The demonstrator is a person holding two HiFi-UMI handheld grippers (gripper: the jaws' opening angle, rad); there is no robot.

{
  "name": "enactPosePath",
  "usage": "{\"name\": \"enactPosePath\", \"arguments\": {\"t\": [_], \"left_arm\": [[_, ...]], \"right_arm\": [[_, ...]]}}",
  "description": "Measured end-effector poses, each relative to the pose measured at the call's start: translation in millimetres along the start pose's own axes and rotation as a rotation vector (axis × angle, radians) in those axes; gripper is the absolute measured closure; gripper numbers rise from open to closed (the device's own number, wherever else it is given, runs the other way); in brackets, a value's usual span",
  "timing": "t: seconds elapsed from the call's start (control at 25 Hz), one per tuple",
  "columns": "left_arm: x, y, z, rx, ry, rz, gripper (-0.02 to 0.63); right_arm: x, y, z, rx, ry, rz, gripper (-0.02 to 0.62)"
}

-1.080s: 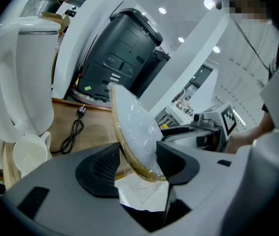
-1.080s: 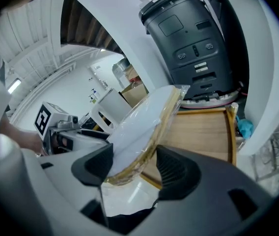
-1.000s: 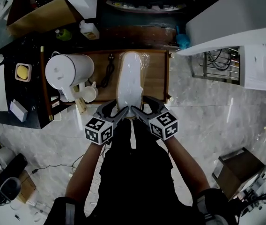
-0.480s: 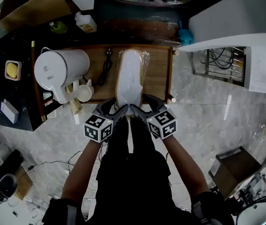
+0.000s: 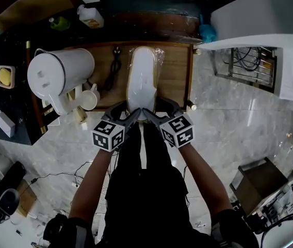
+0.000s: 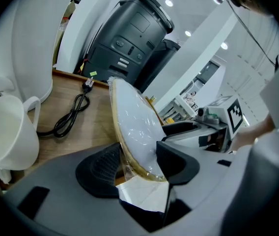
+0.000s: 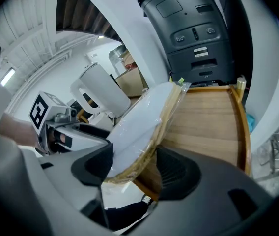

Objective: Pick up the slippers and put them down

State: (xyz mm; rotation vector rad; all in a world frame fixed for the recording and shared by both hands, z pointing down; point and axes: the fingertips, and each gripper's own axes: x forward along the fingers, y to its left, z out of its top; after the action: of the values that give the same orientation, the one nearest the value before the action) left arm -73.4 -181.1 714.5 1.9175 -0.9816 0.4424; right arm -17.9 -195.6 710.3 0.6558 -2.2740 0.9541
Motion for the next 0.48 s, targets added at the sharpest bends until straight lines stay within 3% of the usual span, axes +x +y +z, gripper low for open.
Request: {"name": "enactPosePath", "arguments": {"t": [0.48], "left_arm": [[20,20,-11,-0.033,0.043,0.067,0.37]], "right_arm": [[22,-14,-12,-0.035,0.071,-0.058,0.313]]}}
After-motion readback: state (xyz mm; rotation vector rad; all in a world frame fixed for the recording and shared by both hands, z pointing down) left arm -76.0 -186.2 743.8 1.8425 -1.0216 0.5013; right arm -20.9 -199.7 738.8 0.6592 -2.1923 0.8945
